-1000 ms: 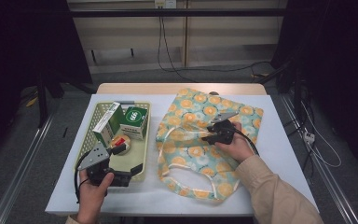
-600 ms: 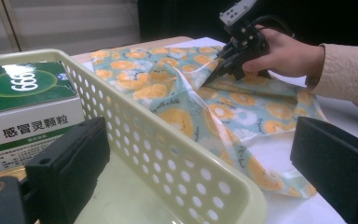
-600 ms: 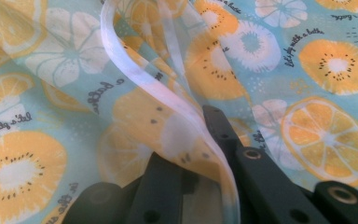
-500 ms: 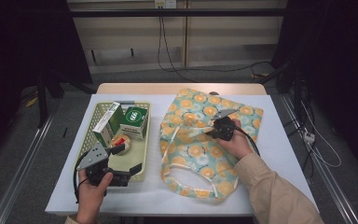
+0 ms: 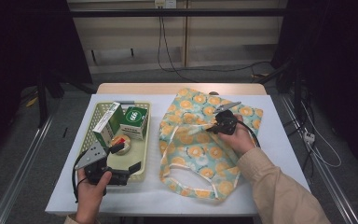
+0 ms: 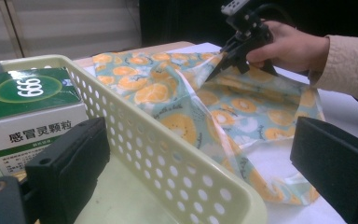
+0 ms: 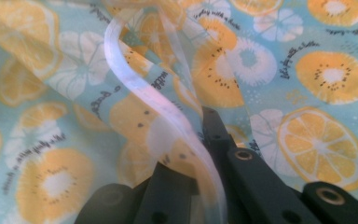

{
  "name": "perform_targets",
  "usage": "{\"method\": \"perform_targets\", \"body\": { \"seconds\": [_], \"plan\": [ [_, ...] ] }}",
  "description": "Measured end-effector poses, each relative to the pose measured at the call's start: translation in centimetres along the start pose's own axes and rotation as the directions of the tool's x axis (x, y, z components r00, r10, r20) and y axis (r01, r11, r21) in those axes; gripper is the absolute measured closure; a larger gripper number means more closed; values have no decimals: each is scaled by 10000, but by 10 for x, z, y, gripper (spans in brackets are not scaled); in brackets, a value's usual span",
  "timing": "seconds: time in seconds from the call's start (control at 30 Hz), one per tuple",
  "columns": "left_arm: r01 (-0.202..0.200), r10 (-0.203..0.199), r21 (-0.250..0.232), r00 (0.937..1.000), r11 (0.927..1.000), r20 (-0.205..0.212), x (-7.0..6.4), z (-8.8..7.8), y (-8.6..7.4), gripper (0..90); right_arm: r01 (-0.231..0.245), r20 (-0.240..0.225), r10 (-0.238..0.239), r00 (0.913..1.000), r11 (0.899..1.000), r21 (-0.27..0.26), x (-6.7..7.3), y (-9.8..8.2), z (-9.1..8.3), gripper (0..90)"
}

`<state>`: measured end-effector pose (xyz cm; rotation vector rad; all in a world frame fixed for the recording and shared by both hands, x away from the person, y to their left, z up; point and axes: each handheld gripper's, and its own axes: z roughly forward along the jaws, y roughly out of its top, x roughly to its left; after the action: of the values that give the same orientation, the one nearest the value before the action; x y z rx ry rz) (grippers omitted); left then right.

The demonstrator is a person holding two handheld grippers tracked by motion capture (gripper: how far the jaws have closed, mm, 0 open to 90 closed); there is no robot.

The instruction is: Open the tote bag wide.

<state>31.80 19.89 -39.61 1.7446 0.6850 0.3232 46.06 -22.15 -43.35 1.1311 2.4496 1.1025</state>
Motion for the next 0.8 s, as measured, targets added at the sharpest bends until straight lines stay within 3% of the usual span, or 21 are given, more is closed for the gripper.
{"method": "perform_targets", "body": {
  "seconds": [0.33,0.8],
  "plan": [
    [33,-33,-52,10000,10000,62,-2,1,3,43,-149,-43,149,9999,9998,-88,-4,24,-19,895],
    [-25,28,-122,9996,9999,272,-7,5,10,45,11,-79,-12,10000,10000,-87,-3,39,-25,894]
  ]
}}
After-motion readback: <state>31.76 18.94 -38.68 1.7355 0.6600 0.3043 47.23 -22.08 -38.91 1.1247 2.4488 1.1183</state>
